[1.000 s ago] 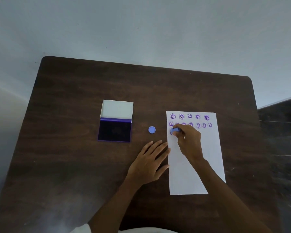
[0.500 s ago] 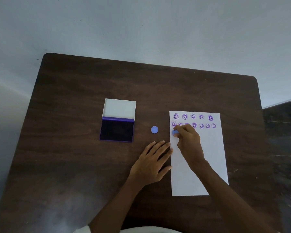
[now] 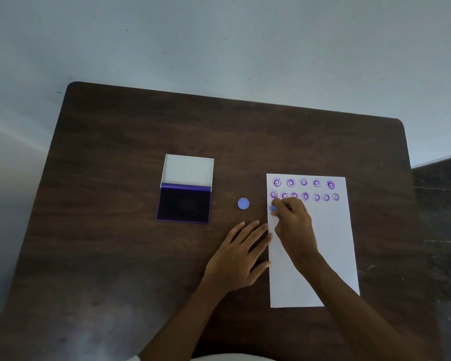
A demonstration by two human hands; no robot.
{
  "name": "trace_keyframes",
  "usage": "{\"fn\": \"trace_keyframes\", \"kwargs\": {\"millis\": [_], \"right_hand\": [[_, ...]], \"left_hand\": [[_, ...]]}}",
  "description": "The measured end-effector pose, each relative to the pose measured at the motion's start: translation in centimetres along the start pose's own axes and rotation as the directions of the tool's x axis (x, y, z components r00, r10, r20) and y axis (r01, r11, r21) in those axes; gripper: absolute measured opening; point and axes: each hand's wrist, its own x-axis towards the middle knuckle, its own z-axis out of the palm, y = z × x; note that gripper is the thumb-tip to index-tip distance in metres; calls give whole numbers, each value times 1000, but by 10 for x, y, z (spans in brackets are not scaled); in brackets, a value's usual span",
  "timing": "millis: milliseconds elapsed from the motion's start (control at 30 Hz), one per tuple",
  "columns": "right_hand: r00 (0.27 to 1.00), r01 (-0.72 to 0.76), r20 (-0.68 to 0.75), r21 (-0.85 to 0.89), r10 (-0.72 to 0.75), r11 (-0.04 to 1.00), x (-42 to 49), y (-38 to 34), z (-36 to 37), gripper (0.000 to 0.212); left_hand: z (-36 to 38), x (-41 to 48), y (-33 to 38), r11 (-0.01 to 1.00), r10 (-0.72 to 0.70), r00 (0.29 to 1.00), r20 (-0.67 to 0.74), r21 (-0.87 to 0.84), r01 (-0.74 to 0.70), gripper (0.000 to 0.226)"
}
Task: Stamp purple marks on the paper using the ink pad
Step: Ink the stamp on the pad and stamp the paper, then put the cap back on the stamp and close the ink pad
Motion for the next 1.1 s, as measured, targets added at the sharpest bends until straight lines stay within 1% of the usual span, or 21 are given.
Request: {"fn": "trace_keyframes", "kwargs": {"millis": [267, 367, 467, 600, 633, 667, 700, 733, 767, 800, 833, 867, 900, 933, 967, 1033, 1100], "right_hand": [[996, 48, -74, -33, -50, 998, -1, 4, 5, 40], [991, 115, -56, -80, -119, 990, 2, 10, 5, 43], [989, 140, -27, -97, -144, 985, 4, 10, -1, 44], [993, 113, 34, -108, -110, 988, 3, 1, -11, 43], [995, 95, 45, -87, -92, 992, 4, 0, -14, 42], [998, 56, 38, -32, -55, 998, 4, 0, -16, 40], [1000, -15, -19, 63, 16, 998, 3, 0, -21, 37], [984, -119, -109, 194, 142, 974, 3, 1, -28, 31], [930, -222, -207, 338, 303, 915, 2, 2, -37, 23], [846, -299, -273, 468, 459, 831, 2, 6, -46, 17], [764, -352, -278, 576, 582, 737, 0, 11, -55, 14], [706, -382, -238, 666, 667, 641, -2, 16, -61, 14], [674, -396, -179, 732, 717, 555, -5, 20, -65, 14], [661, -406, -129, 767, 739, 496, -9, 22, -67, 14], [658, -419, -90, 782, 748, 462, -13, 23, -68, 14], [657, -444, -27, 793, 753, 416, -22, 22, -64, 17], [670, -464, 25, 795, 742, 392, -30, 17, -58, 21]], "left_hand": [[3, 0, 0, 1000, 5, 999, -35, 3, -5, 58], [6, 1, -1, 1000, 3, 999, -46, 9, -3, 58], [4, 2, 0, 1000, 0, 999, -50, 22, 1, 58], [-3, 0, 2, 999, 16, 998, -66, 29, -15, 58], [-4, 0, 2, 1000, 13, 997, -73, 20, -11, 57], [-6, 0, 3, 1000, 11, 997, -81, 14, -10, 56], [-7, -1, 3, 1000, 16, 995, -95, 7, -16, 55], [-8, -1, 2, 1000, 24, 993, -116, -11, -25, 54], [-9, -2, 2, 998, 29, 988, -152, -47, -37, 51], [-11, -2, 2, 993, 18, 979, -202, -108, -40, 49], [-13, -2, 2, 983, -19, 963, -268, -182, -31, 47], [-15, 0, 3, 968, -79, 937, -339, -251, -9, 45], [-18, 3, 4, 951, -158, 901, -403, -308, 29, 43], [-22, 7, 5, 931, -250, 860, -445, -355, 86, 43], [-26, 12, 7, 904, -343, 820, -459, -399, 155, 43], [-33, 23, 9, 842, -484, 764, -428, -466, 272, 45], [-38, 33, 8, 794, -554, 746, -369, -503, 341, 51]]}}
